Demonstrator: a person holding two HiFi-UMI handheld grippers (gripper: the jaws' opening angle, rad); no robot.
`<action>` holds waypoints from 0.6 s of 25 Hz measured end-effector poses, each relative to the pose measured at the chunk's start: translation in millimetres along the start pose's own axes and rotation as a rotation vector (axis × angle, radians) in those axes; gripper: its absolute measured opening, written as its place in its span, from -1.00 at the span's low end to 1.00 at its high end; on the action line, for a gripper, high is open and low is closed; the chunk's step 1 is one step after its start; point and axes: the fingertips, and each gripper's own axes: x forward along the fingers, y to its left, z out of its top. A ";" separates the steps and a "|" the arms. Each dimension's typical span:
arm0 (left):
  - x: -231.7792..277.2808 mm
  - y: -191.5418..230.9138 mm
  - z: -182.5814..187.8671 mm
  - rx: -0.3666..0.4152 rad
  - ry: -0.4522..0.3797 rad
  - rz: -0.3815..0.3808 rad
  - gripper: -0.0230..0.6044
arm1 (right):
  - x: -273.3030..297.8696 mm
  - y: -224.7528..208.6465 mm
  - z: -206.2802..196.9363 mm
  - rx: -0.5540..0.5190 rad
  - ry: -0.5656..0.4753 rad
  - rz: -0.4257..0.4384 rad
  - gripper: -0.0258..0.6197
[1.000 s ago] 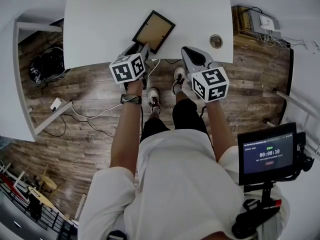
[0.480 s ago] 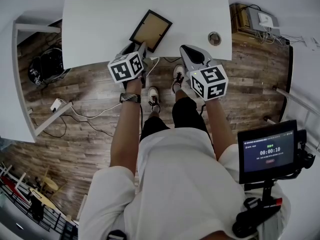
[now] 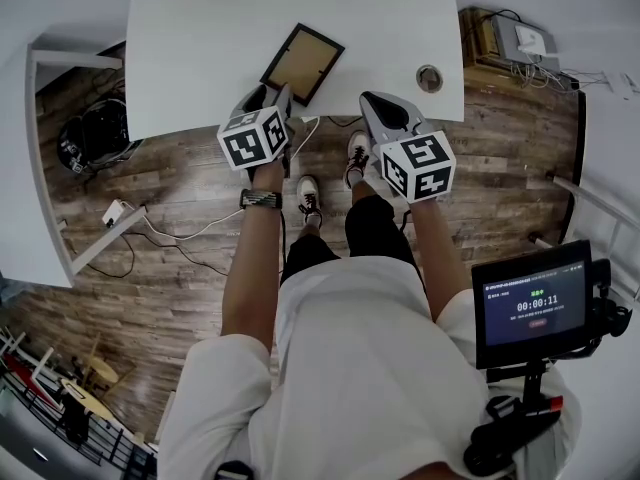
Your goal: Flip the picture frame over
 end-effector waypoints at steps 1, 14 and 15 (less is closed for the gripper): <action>-0.2 -0.6 0.9 0.009 -0.002 0.001 -0.29 | 0.0 -0.7 0.6 0.001 -0.002 -0.002 -0.92; 0.1 -19.8 15.0 0.150 -0.013 -0.049 -0.54 | 2.3 -8.4 15.0 0.005 -0.037 -0.022 -0.92; -0.5 -21.4 18.0 0.159 -0.019 -0.053 -0.57 | 2.4 -9.5 16.5 0.005 -0.041 -0.025 -0.92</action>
